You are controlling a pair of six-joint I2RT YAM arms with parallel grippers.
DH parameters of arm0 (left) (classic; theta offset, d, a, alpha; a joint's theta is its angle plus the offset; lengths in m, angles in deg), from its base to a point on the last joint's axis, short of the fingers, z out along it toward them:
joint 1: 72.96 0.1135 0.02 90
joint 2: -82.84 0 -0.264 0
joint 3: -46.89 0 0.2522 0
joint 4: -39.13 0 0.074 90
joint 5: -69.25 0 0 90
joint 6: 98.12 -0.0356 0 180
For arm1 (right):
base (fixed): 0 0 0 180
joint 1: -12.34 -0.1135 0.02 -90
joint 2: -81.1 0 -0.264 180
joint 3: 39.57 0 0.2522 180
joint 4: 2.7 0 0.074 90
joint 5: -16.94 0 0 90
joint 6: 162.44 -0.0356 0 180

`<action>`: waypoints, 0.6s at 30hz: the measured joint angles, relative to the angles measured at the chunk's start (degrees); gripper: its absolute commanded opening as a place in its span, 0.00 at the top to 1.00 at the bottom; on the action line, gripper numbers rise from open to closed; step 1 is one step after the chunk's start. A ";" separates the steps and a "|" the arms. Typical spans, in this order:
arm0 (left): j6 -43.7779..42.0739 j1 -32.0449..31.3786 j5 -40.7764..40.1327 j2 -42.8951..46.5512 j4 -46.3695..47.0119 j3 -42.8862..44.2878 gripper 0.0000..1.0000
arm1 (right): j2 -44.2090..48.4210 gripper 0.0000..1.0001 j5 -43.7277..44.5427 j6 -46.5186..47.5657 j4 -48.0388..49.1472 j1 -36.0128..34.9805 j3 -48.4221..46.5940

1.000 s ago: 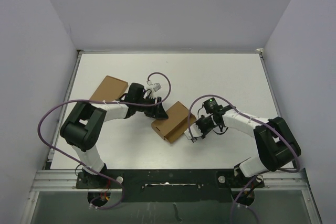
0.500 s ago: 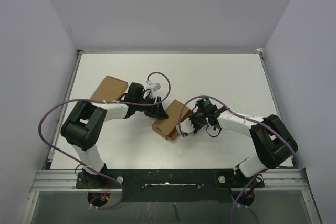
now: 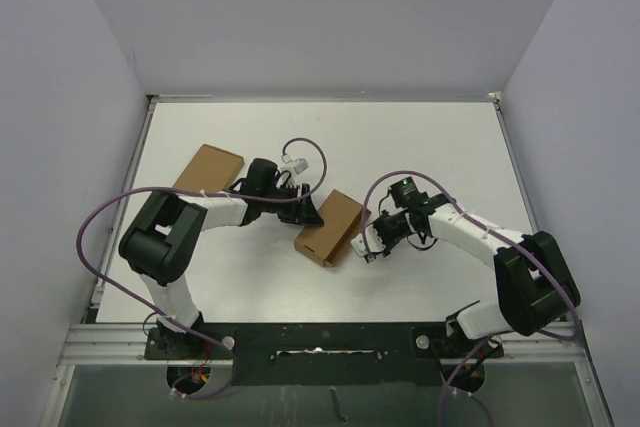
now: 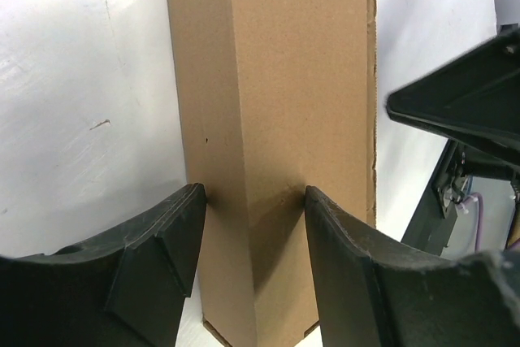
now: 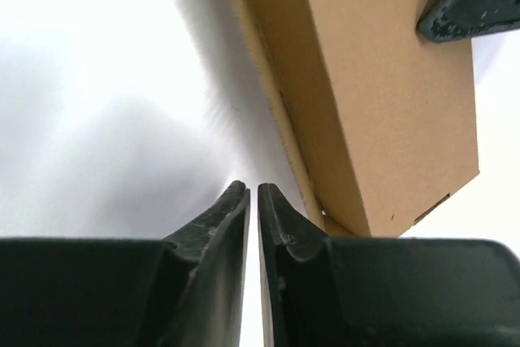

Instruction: Fold the paper box

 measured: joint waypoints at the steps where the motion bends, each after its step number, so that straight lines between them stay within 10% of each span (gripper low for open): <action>1: 0.39 0.00 -0.11 0.00 -0.02 0.02 0.50 | 1.27 0.86 -2.27 2.58 -2.99 0.92 -0.26; 8: 1.88 0.00 -0.68 -0.04 -0.09 0.11 0.50 | 3.74 1.00 -12.61 14.05 -17.86 0.07 -0.37; 18: 3.02 0.00 -1.36 -0.04 -0.09 0.11 0.51 | -0.72 1.00 -6.38 2.99 -6.27 -13.73 1.03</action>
